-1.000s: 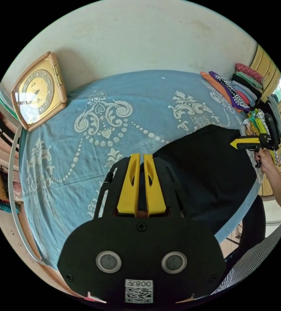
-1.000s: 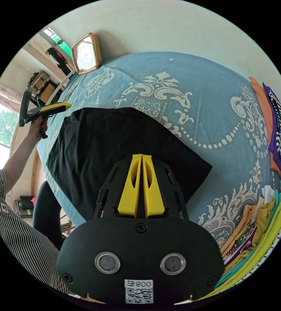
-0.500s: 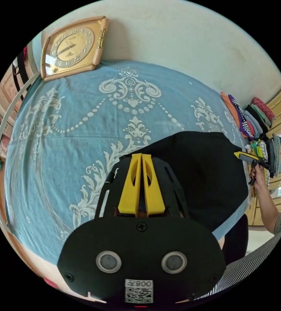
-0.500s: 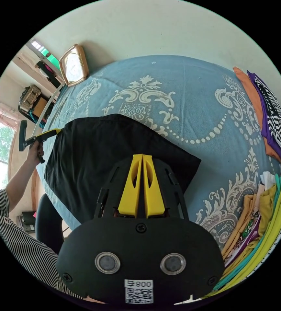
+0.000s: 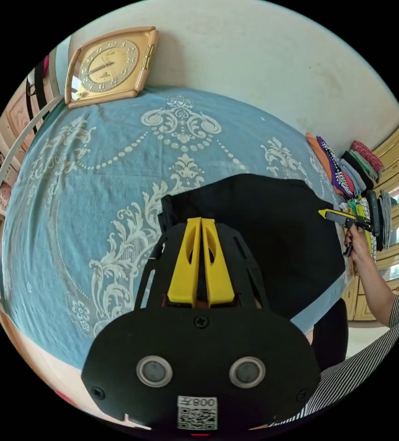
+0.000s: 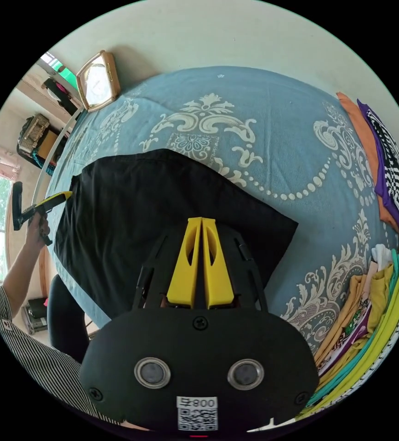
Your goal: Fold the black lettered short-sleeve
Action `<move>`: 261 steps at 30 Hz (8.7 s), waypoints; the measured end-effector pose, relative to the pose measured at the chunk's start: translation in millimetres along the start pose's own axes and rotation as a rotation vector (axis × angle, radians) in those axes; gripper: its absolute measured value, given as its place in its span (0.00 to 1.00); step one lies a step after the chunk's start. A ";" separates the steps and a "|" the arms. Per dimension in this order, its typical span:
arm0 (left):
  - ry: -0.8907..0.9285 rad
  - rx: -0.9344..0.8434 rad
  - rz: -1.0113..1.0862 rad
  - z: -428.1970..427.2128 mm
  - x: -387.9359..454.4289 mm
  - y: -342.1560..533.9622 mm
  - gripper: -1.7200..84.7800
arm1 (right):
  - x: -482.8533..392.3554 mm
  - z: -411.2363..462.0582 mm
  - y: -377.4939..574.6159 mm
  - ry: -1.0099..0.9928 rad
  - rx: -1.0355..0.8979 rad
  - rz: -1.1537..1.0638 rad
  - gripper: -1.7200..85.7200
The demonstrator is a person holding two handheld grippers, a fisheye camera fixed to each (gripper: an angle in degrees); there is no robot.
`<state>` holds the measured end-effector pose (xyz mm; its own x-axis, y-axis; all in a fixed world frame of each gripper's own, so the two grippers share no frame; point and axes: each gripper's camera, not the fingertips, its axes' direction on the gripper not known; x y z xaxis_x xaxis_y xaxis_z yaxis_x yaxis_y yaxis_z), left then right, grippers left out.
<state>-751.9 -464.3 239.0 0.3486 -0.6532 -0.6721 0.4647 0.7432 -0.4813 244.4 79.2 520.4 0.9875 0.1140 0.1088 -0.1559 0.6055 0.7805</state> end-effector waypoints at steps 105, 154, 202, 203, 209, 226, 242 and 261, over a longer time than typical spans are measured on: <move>-0.033 -0.243 -0.003 -124.9 347.3 128.2 0.02 | 3.0 -93.8 389.2 -0.028 -0.032 0.152 0.03; 0.246 -0.139 0.651 -138.6 1000.0 -30.9 0.04 | 215.1 -4.9 360.8 -0.761 0.282 0.440 0.10; 0.417 0.139 0.169 -230.1 365.4 151.8 0.03 | -203.6 139.0 -27.0 -0.805 0.207 0.104 0.03; 0.421 0.135 0.135 -226.9 334.9 163.2 0.03 | -225.7 150.8 -37.5 -0.795 0.182 0.093 0.03; 0.470 0.124 -0.042 -200.5 198.2 219.4 0.03 | -322.2 208.6 -82.6 -0.749 0.067 0.051 0.04; 0.593 0.068 -0.317 -112.8 -50.0 332.6 0.04 | -497.4 327.3 -167.5 -0.586 -0.117 -0.009 0.04; 0.718 0.083 -0.477 -90.3 -170.3 414.3 0.03 | -601.5 361.3 -195.2 -0.454 -0.188 -0.121 0.06; 0.349 0.119 -0.258 -141.4 -138.8 416.3 0.02 | -660.3 324.2 -168.1 -0.307 -0.201 -0.272 0.03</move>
<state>-721.9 -43.8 52.4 -0.0773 -0.7117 -0.6982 0.5979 0.5273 -0.6037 -373.9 -353.2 516.9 0.9494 -0.2911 0.1177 0.1388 0.7252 0.6744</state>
